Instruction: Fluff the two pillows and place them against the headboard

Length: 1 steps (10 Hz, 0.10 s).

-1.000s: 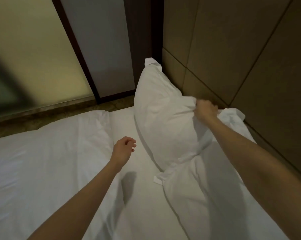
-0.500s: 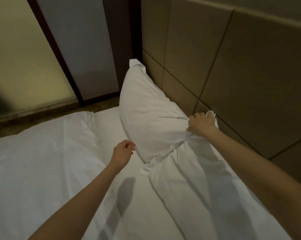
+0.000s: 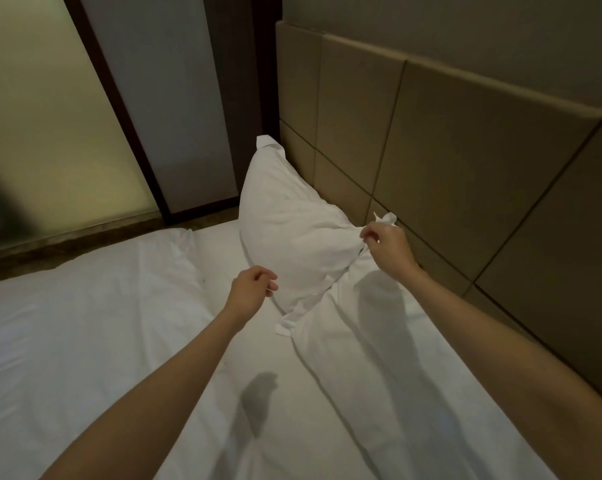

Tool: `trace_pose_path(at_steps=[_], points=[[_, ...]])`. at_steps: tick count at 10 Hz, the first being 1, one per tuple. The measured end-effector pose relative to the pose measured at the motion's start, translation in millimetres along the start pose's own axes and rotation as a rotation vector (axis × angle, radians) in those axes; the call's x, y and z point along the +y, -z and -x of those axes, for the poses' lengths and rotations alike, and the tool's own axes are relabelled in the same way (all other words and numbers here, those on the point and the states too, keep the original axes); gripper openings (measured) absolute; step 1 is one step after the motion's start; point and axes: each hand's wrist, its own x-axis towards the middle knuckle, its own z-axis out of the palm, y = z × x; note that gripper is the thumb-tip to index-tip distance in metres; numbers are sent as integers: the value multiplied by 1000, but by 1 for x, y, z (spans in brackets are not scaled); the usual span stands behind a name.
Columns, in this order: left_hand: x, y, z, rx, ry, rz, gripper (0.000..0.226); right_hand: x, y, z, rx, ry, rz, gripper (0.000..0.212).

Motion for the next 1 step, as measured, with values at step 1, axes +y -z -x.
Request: trace_pose_path(at_steps=[1], points=[[12, 15, 18, 26, -36, 31, 29, -28, 11, 24, 60, -96, -232, 23]])
